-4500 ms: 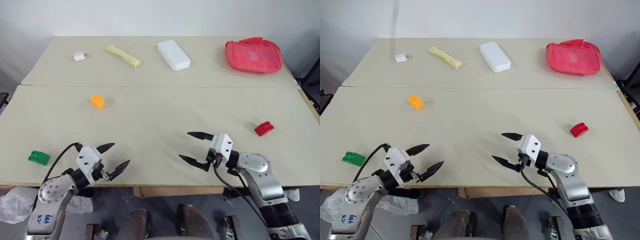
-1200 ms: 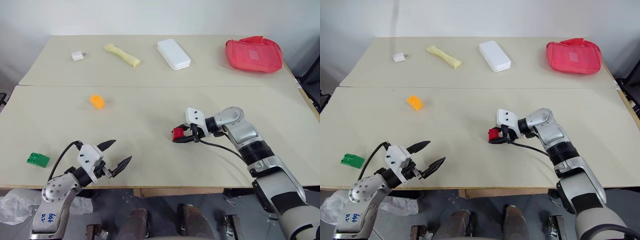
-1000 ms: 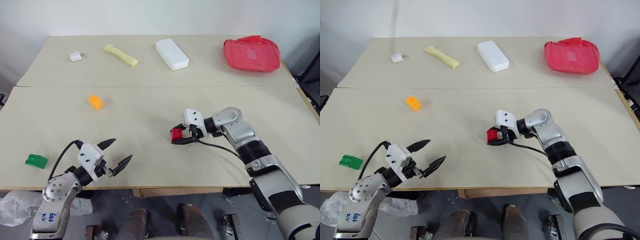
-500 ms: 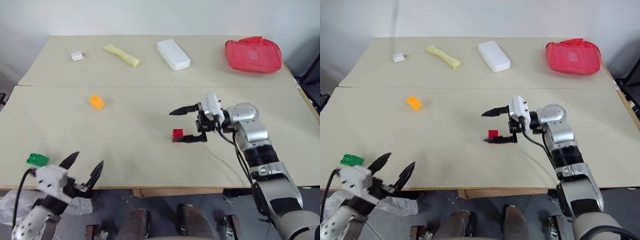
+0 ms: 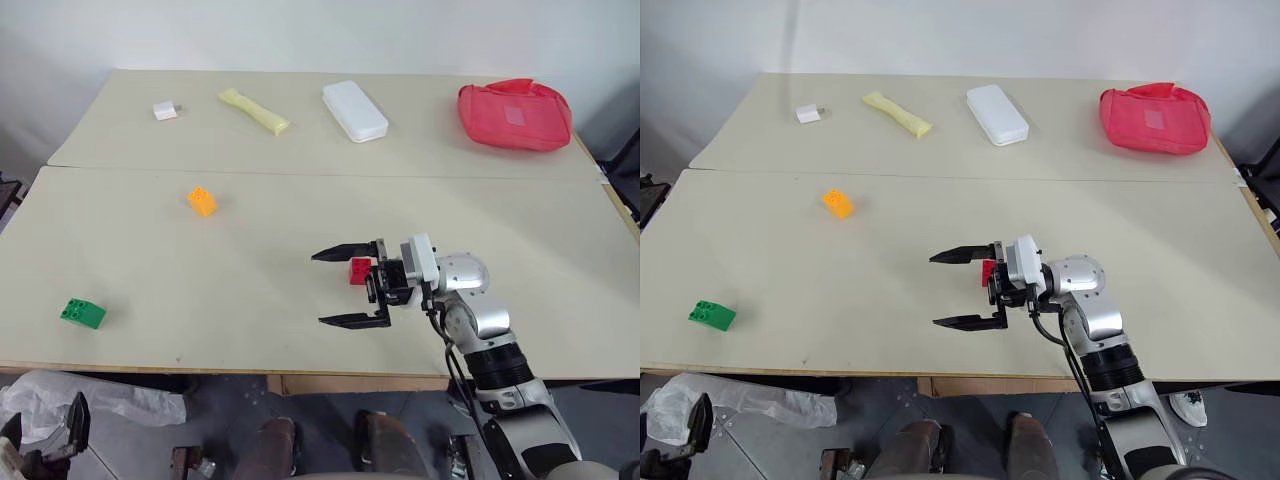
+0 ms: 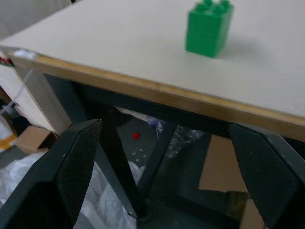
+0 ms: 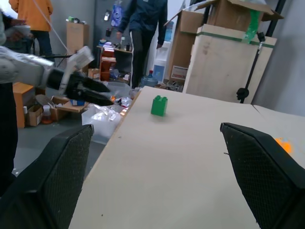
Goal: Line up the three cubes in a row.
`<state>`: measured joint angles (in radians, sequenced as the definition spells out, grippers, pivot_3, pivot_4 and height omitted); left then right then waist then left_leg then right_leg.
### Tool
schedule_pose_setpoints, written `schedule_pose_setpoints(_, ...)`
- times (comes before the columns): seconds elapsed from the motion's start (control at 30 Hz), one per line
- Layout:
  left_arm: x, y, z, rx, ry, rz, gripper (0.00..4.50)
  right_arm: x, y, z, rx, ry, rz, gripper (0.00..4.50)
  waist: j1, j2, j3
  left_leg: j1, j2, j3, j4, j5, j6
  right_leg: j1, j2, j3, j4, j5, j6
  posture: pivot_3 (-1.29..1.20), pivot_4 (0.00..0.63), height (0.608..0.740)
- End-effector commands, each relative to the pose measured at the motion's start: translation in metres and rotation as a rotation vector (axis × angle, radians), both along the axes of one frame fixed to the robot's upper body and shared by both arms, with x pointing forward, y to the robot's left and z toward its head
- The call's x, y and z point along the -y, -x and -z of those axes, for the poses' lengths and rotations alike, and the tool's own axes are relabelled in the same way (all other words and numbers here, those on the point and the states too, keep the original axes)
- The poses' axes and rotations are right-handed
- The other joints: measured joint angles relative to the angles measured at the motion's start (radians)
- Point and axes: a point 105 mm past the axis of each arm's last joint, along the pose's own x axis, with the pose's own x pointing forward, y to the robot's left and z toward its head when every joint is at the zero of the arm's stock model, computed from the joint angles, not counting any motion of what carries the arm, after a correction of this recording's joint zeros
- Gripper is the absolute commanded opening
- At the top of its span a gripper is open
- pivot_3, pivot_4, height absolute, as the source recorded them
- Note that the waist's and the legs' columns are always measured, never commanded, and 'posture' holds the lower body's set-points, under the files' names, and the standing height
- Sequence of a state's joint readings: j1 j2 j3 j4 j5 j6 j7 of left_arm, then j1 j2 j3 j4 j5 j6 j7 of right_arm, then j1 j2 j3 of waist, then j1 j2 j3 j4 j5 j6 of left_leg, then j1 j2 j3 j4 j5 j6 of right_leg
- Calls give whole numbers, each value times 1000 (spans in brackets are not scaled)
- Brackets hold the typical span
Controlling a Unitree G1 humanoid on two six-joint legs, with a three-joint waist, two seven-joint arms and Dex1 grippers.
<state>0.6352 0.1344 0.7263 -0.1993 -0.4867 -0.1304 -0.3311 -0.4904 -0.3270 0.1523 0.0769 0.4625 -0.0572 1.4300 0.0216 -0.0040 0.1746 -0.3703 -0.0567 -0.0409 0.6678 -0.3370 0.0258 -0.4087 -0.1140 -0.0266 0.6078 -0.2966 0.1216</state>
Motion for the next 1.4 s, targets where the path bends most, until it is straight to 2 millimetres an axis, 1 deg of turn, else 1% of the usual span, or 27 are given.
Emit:
schedule_pose_setpoints(0.03, -10, -15, -15, 34, -57, 51, 4500, 3, 4, -7, 42, 1, -7, 4470, -2, 0, 0, 0, 0, 0, 0, 0, 0, 0, 0, 0, 0, 0, 0, 0, 150, 740)
schedule_pose_setpoints(0.13, -15, -31, -23, 53, -71, 108, 4500, 2, 0, -10, 52, 4, 14, 4470, -6, 0, 0, 0, 0, 0, 0, 0, -1, -1, 0, 0, 1, 0, -1, 0, 150, 740)
schedule_pose_setpoints(0.23, -18, -44, -27, 36, -76, 170, 4500, 0, -5, -12, 71, 6, 36, 4470, -24, 0, 0, 0, 0, 0, -1, 0, -1, -1, 0, 0, 2, 0, -1, 0, 150, 740)
schedule_pose_setpoints(0.33, -23, -66, -26, -41, -91, 238, 4500, 0, -6, -13, 89, 18, 34, 4470, -26, 0, 0, 1, 0, 0, -1, 0, -1, -2, 1, 0, 3, -1, -1, 0, 150, 740)
schedule_pose_setpoints(0.4, -33, -77, -29, -56, -87, 223, 4500, 0, -5, -13, 91, 17, 39, 4470, -26, 0, 0, 1, 0, 0, -1, 0, -1, -2, 1, -1, 5, -1, -2, 0, 150, 740)
schedule_pose_setpoints(0.47, -34, -87, -34, -40, -91, 230, 4500, 1, -4, -12, 89, 15, 51, 4470, -26, 0, 0, 1, 0, 0, -1, 0, -1, -2, 1, -1, 6, -1, -2, 0, 150, 740)
schedule_pose_setpoints(0.57, -27, -93, -35, -38, -89, 275, 3883, 2, -2, -9, 86, 16, 66, 4500, -27, 0, 0, 1, 0, 0, -1, -1, -1, -2, 0, 0, 9, -1, -2, 0, 150, 740)
schedule_pose_setpoints(0.8, -13, -98, -34, -57, -74, 356, 1695, 10, -2, -6, 93, 44, 111, 4500, -26, 0, 0, 1, 0, 0, -1, -1, -1, -2, 1, -1, 9, -1, -2, 0, 150, 740)
schedule_pose_setpoints(0.83, -11, -98, -35, -60, -72, 372, 1484, 12, -3, -6, 95, 47, 119, 4500, -26, 0, 0, 1, 0, 0, -1, -1, -1, -2, 1, -1, 9, -1, -2, 0, 150, 740)
schedule_pose_setpoints(0.93, 9, -106, -61, -1, -68, 523, 1500, 20, -6, -9, 107, 57, 156, 4500, -25, 0, 0, 1, 0, 0, 0, -1, -1, -2, 1, 0, 9, -1, -2, 0, 150, 740)
schedule_pose_setpoints(0.97, 23, -112, -75, 27, -83, 617, 1500, 26, -9, -10, 111, 59, 182, 4500, -23, 0, 0, 1, 0, 0, 0, -1, -1, -2, 1, 0, 9, -1, -2, 0, 150, 740)
schedule_pose_setpoints(1.03, 46, -121, -95, 54, -117, 757, 1500, 34, -13, -12, 109, 61, 220, 4500, -19, 0, 0, 0, 0, -1, 0, -1, -1, -2, 0, -1, 7, -1, -2, 0, 150, 740)
schedule_pose_setpoints(1.1, 76, -135, -112, 53, -158, 925, 1500, 45, -16, -12, 99, 68, 265, 4500, -16, 0, 0, 0, 0, -2, 1, -1, -1, 0, 0, -1, 4, -1, -2, 0, 150, 740)
schedule_pose_setpoints(1.13, 87, -140, -117, 47, -178, 985, 1500, 54, -17, -8, 88, 82, 299, 4500, -13, 0, 0, 0, 0, -2, 0, -1, -1, 0, -1, -1, 4, -1, -2, 0, 150, 740)
schedule_pose_setpoints(1.17, 106, -150, -123, 39, -202, 1091, 1500, 60, -17, -6, 81, 92, 321, 4500, -10, 0, 0, 1, -1, -2, 1, -1, -1, 0, -1, -1, 4, -1, -2, 0, 150, 740)
schedule_pose_setpoints(1.23, 141, -166, -126, 1, -266, 1299, 1500, 72, -15, 2, 55, 114, 362, 4500, -4, 1, 0, 0, -1, -2, 0, -1, -1, -1, 0, -1, 5, -1, -2, 0, 150, 740)
schedule_pose_setpoints(1.27, 160, -179, -126, -10, -284, 1405, 1500, 79, -13, 8, 39, 134, 390, 4500, 2, 1, 0, 0, -1, -2, 0, -1, -1, -1, 0, -2, 5, -1, -2, 0, 150, 740)
schedule_pose_setpoints(1.3, 174, -190, -124, -23, -302, 1471, 1500, 84, -11, 13, 25, 147, 416, 4500, 1, 1, 0, 0, -1, -2, 0, -1, -1, 0, 0, -2, 7, -1, -2, 0, 150, 740)
schedule_pose_setpoints(1.33, 188, -201, -117, -56, -338, 1545, 1500, 88, -9, 16, 20, 155, 440, 4500, 2, 2, 0, 0, -2, -1, 0, -1, -1, -2, 1, -5, 9, -1, -2, 0, 150, 740)
schedule_pose_setpoints(1.37, 198, -210, -111, -84, -367, 1588, 1500, 89, -8, 18, 21, 156, 459, 4500, 2, 2, 0, 0, -3, -1, 0, 0, 0, -1, 2, -9, 10, -1, -2, 0, 150, 740)
schedule_pose_setpoints(1.4, 203, -216, -107, -104, -388, 1613, 1500, 89, -7, 18, 23, 155, 468, 4500, -4, 2, 0, 0, -3, 0, 1, 0, 0, -1, 5, -12, 11, -1, -2, 0, 150, 740)
